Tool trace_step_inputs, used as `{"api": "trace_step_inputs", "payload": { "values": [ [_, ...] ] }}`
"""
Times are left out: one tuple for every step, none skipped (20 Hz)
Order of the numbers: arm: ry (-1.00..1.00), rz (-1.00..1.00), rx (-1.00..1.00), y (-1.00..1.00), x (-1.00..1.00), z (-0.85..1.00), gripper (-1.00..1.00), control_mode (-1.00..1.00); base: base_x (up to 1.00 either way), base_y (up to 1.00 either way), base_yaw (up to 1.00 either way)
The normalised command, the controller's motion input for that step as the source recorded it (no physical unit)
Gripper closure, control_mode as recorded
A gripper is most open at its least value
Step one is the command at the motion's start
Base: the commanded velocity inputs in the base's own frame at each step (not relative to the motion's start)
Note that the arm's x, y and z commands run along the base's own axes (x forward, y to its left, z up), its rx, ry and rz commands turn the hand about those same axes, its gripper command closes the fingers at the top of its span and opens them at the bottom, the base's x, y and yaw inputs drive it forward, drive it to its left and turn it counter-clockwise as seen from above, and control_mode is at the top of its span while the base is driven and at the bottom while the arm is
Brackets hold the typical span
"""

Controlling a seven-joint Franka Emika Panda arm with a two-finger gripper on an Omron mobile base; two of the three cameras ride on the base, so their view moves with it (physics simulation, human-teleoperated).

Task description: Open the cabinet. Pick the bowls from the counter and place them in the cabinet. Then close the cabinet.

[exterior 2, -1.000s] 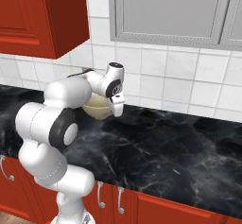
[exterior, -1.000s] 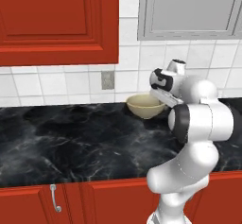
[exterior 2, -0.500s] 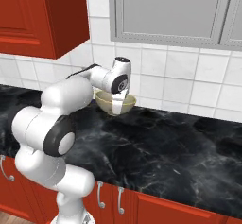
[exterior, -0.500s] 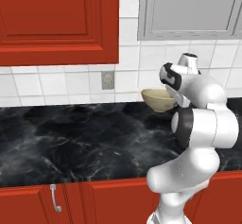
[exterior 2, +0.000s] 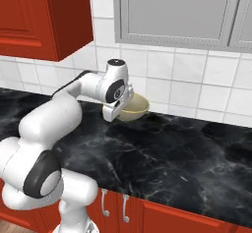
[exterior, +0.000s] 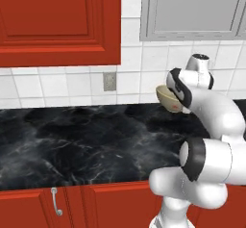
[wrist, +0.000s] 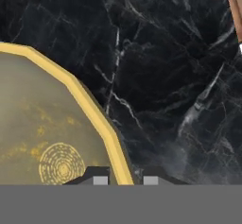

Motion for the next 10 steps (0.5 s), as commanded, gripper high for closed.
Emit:
{"api": "trace_step_inputs", "payload": {
  "values": [
    [0.0, -0.04, 0.0, 0.0, -0.63, 0.53, 1.0, -1.0, 0.0, 0.0, 0.0],
    [0.0, 0.0, 0.0, 0.0, -0.66, 0.56, 1.0, -1.0, 0.0, 0.0, 0.0],
    [0.0, 0.0, 0.0, 0.0, -0.66, 0.54, 1.0, -1.0, 0.0, 0.0, 0.0],
    [0.0, 0.0, 0.0, 0.0, -0.62, 0.51, 1.0, -1.0, 0.0, 0.0, 0.0],
    [0.0, 0.0, 0.0, 0.0, -0.61, 0.49, 1.0, -1.0, 0.0, 0.0, 0.0],
    [0.01, 0.0, 0.0, 0.0, -0.59, 0.45, 1.0, -1.0, 0.0, 0.0, 0.0],
    [0.0, 0.02, 0.0, 0.0, -0.54, 0.42, 1.0, -1.0, 0.0, 0.0, 0.0],
    [0.0, 0.05, 0.0, 0.0, -0.5, 0.32, 1.0, -1.0, 0.0, 0.0, 0.0],
    [0.0, 0.07, 0.0, 0.0, -0.55, 0.26, 1.0, -1.0, 0.0, 0.0, 0.0],
    [0.0, 0.08, 0.0, 0.0, -0.54, 0.22, 1.0, -1.0, 0.0, 0.0, 0.0]
  ]
}}
